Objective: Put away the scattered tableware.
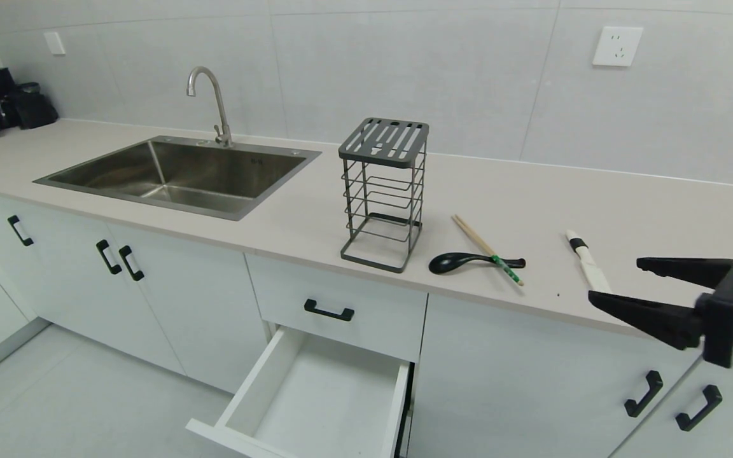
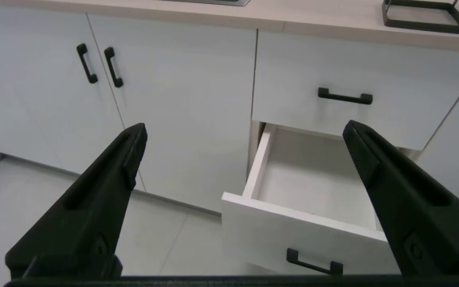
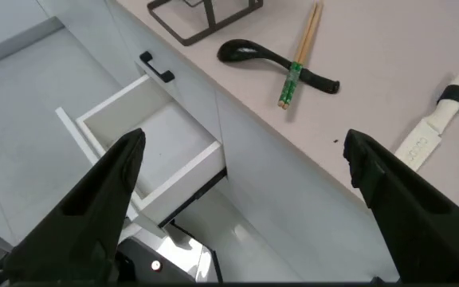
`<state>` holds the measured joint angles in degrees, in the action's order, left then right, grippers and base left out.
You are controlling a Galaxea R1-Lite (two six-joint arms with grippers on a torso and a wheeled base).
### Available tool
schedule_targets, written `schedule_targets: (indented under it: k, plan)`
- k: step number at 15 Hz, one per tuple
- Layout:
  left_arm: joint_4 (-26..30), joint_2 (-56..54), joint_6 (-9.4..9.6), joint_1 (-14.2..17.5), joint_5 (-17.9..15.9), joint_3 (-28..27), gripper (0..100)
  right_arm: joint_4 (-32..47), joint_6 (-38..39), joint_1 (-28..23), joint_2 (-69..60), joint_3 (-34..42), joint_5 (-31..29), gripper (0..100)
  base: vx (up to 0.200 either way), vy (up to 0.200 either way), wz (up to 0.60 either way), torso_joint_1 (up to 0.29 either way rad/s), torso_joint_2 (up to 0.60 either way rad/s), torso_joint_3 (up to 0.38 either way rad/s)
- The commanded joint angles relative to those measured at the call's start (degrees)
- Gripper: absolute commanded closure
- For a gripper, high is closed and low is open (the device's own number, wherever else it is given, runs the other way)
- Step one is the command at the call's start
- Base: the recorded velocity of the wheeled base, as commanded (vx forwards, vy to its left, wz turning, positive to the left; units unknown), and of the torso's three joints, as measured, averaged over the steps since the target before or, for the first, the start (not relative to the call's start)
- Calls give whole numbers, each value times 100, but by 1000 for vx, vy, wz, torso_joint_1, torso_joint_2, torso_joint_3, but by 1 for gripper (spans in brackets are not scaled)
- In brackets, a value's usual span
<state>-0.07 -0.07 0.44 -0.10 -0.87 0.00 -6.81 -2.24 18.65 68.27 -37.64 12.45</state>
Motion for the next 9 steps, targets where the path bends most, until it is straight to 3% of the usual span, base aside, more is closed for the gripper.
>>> schedule_targets:
  k: [1, 5, 9]
  plan:
    - [-1, 7, 0, 1, -1, 0, 0, 13, 5, 288, 864, -340, -199, 0, 0, 0, 0, 0, 0, 0]
    - [-1, 7, 0, 1, -1, 0, 0, 5, 180, 534, 1760, -973, -770, 0, 0, 0, 0, 0, 0, 0]
    - [-1, 7, 0, 1, -1, 0, 0, 5, 1138, 1044, 2525, -1430, -1359, 0, 0, 0, 0, 0, 0, 0]
